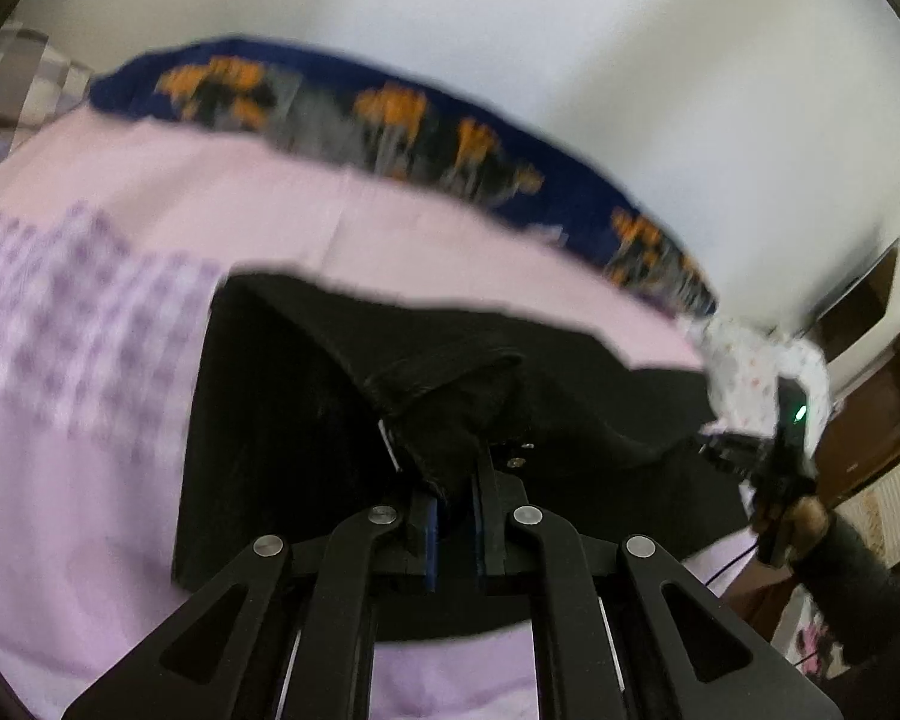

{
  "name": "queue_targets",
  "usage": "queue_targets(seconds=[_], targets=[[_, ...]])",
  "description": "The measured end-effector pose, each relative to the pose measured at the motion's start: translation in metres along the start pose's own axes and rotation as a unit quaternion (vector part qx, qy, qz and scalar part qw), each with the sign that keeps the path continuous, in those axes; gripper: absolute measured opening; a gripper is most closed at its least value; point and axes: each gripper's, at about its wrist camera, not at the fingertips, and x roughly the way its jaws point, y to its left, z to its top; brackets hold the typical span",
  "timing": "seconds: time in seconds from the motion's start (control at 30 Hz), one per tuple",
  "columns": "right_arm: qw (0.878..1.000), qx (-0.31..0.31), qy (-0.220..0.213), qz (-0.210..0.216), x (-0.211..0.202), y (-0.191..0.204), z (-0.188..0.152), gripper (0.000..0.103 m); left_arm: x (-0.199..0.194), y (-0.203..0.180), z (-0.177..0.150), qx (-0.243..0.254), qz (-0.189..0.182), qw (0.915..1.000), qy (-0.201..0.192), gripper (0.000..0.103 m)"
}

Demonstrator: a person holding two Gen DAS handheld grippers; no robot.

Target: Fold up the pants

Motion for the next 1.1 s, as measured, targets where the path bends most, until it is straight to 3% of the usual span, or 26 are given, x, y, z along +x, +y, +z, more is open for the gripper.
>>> queue_targets(seconds=[0.13,0.23,0.27,0.33,0.43,0.5,0.6,0.8,0.9,1.03,1.1], targets=[[1.0,0.011,0.004,-0.01,0.007,0.003,-0.01,0.011,0.023,0.002,-0.024,0.012,0.051,0.9976,0.045,0.013],[1.0,0.018,-0.002,-0.023,0.005,0.007,-0.013,0.014,0.027,0.001,-0.033,0.023,0.085,0.9951,0.046,0.021],[0.999,0.021,-0.008,-0.026,0.002,0.008,-0.015,0.017,0.026,0.0,-0.035,0.021,0.094,0.9944,0.044,0.026],[0.999,0.036,-0.012,-0.028,-0.005,0.007,-0.02,0.034,0.022,0.0,-0.036,0.01,0.105,0.9934,0.046,0.031],[0.998,0.057,-0.026,-0.014,-0.019,0.007,-0.031,0.036,0.011,0.005,-0.045,-0.011,0.113,0.9924,0.048,0.043],[0.997,0.072,-0.03,-0.004,-0.028,0.006,-0.041,0.036,0.0,0.01,-0.054,-0.037,0.1,0.9933,0.045,0.045],[0.993,0.112,-0.019,0.02,-0.031,0.004,-0.054,0.039,-0.012,0.022,-0.063,-0.106,0.05,0.9923,0.04,0.045],[0.973,0.211,-0.008,0.089,-0.021,0.004,-0.068,0.039,-0.006,0.027,-0.072,-0.232,-0.044,0.9709,0.039,0.045],[0.963,0.247,-0.008,0.11,-0.014,0.002,-0.07,0.039,0.003,0.031,-0.068,-0.271,-0.053,0.9607,0.029,0.045],[0.957,0.266,-0.01,0.112,-0.007,0.002,-0.068,0.039,0.013,0.036,-0.061,-0.308,-0.05,0.9499,0.021,0.045],[0.954,0.278,-0.013,0.112,-0.003,-0.001,-0.066,0.039,0.015,0.037,-0.059,-0.315,-0.041,0.9483,0.014,0.045]])
